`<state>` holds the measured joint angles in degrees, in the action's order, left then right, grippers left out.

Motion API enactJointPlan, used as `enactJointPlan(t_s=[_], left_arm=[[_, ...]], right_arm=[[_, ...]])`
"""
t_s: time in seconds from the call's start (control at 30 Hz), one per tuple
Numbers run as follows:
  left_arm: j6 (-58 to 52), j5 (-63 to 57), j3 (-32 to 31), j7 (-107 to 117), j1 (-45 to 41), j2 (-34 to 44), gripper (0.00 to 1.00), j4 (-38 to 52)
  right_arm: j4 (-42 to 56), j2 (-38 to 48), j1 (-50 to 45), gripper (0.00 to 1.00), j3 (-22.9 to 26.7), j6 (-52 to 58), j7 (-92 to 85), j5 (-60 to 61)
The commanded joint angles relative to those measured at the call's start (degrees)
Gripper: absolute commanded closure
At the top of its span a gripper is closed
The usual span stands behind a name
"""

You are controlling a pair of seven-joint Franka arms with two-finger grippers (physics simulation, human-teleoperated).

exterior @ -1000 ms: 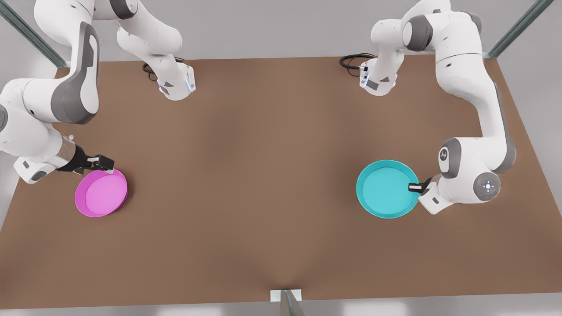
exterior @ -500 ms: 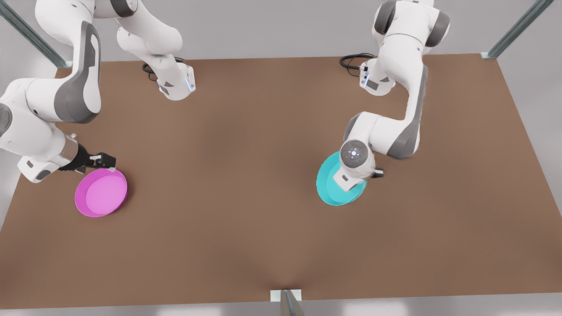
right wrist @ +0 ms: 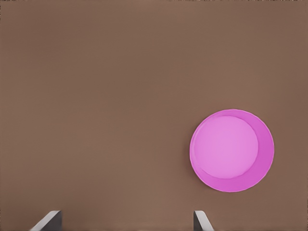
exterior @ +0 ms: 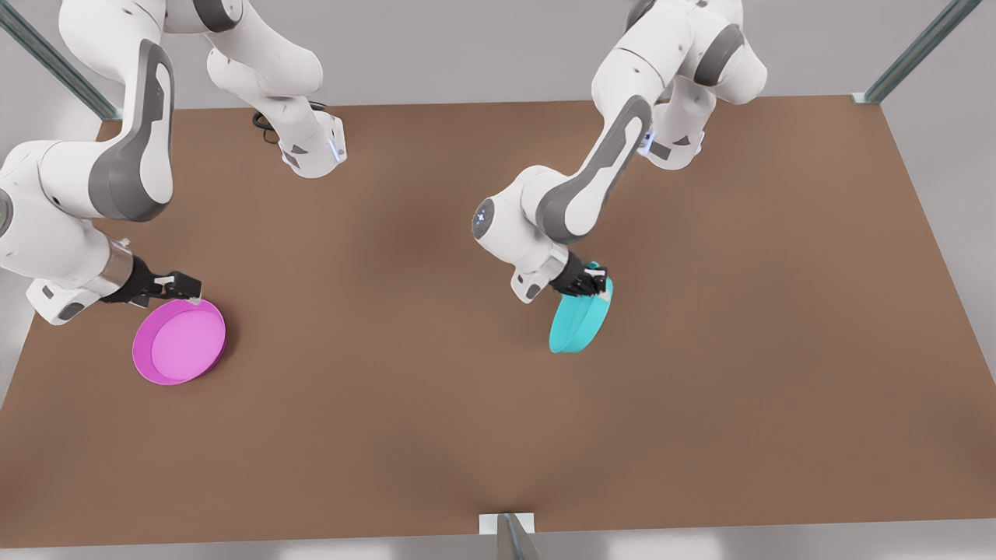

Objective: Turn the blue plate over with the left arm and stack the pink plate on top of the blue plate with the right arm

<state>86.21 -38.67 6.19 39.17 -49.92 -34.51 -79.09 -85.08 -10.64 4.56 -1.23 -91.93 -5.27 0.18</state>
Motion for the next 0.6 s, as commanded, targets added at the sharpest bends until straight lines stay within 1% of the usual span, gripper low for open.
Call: enactJointPlan(t_s=[0.0,0.1,0.27,0.43,0.57], left_arm=[[0.1,-2.81,-0.03,0.82,-0.27,-0.29,0.79,-0.01],[-0.43,-7.21,-0.04,1.7,-2.29,-2.49,0.79,-0.19],[-0.17,-14.85,-0.04,5.48,-5.02,-3.63,0.79,-1.42],[-0.34,-19.69,-0.04,8.82,-8.71,-5.83,0.79,-1.51],[-4.56,-24.26,-0.04,9.44,-11.52,-7.68,0.79,-1.51]], right_arm=[[0.0,0.0,0.01,0.0,0.0,0.0,0.0,0.0],[0.0,-0.08,0.01,0.0,0.0,-0.26,0.0,0.0],[0.0,-0.08,-0.08,0.0,0.0,-0.18,-0.09,0.0],[-0.26,-0.17,0.01,0.0,0.0,-0.26,-0.09,0.0],[-0.26,-0.17,0.01,0.0,0.0,-0.26,-0.09,0.0]])
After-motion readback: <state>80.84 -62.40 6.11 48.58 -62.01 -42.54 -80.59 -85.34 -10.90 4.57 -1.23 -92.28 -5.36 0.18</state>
